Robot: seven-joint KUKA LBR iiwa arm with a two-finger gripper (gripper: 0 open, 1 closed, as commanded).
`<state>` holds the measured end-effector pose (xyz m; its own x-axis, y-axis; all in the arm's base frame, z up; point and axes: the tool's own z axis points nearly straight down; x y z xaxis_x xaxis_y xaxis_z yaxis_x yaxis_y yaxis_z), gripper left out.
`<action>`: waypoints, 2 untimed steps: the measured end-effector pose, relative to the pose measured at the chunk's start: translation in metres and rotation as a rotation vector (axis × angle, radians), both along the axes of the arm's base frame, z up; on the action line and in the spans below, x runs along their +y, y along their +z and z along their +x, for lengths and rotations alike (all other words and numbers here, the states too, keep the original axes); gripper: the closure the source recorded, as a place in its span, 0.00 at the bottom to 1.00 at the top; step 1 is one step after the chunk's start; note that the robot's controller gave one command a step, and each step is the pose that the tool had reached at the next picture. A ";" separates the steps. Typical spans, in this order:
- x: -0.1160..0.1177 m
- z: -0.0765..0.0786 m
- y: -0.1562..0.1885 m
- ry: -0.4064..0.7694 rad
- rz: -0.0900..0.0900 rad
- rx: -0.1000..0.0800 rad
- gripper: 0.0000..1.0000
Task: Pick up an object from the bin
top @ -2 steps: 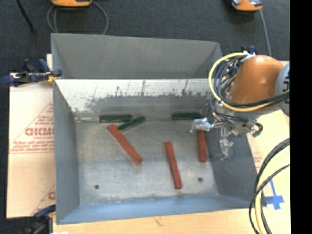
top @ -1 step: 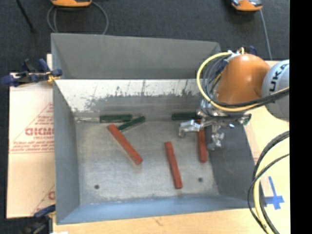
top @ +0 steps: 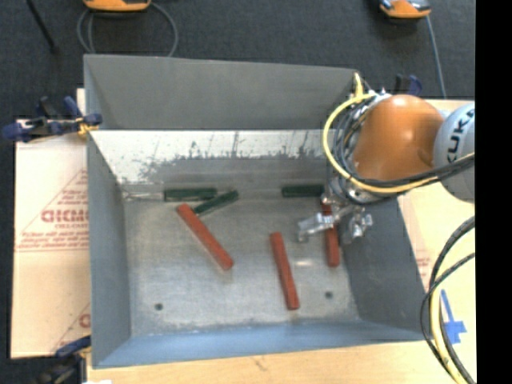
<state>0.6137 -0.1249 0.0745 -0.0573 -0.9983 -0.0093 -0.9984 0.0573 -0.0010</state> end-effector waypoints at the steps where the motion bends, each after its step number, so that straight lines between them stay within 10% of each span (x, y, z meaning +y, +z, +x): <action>1: -0.002 0.001 -0.001 -0.004 -0.001 -0.007 1.00; 2: -0.022 0.001 0.135 -0.029 -0.012 -0.009 1.00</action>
Offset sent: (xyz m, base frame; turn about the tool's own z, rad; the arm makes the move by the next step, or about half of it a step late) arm 0.0000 0.0000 0.0000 0.0000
